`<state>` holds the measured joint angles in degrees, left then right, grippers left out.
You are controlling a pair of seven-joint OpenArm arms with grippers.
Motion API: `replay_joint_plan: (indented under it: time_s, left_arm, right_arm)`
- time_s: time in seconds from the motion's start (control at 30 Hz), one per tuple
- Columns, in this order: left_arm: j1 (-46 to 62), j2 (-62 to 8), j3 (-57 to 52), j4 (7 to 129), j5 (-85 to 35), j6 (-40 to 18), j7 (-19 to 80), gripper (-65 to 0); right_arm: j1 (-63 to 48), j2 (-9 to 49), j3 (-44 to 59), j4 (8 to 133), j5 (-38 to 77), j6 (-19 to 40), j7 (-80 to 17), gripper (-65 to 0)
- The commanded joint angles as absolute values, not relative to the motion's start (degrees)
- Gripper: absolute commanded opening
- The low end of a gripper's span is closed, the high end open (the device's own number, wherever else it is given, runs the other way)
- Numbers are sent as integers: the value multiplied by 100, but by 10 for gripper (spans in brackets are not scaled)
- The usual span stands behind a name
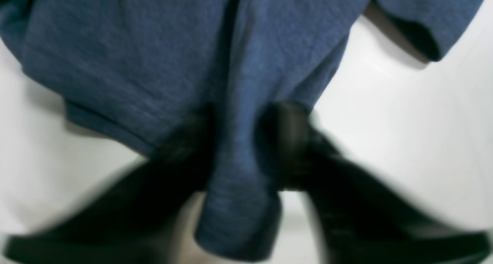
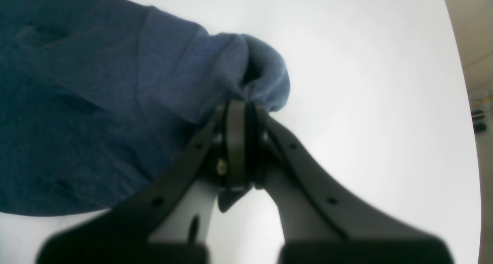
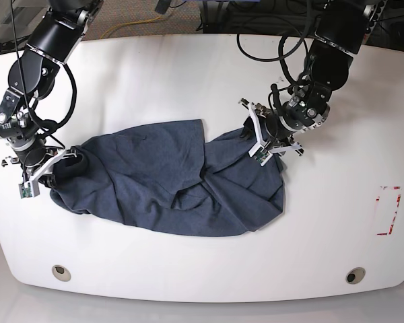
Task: Fold the T-shirt properly
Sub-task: 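Lay the stretched shirt down on the table with both grippers, then lift and stretch the shirt between both grippers, then lay it flat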
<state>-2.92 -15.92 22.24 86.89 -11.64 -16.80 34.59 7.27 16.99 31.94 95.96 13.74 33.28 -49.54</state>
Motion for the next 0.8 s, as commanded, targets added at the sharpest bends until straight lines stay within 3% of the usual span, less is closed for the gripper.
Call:
replay_joint_plan:
  time_s: [0.0, 0.13, 0.47, 0.77]
  left_arm:
    - [-470, -1640, 2185, 8541, -1182, -1684, 3398, -600]
    - [-497, -1842, 2185, 8321, -1200, -1684, 3398, -649]
    - [-453, -1886, 1051, 9270, -1182, -1684, 3407, -647]
    - [-936, -2088, 567, 10545, -1191, -1684, 4347, -647]
  right_arm:
    - [831, 1807, 3222, 9719, 1437, 3327, -4831, -650]
    - [822, 1798, 3222, 9701, 1437, 3319, -4831, -650]
    - [1218, 1640, 3196, 9692, 1393, 3301, -4831, -650]
    - [2334, 1666, 3160, 9684, 1385, 3301, -5191, -650]
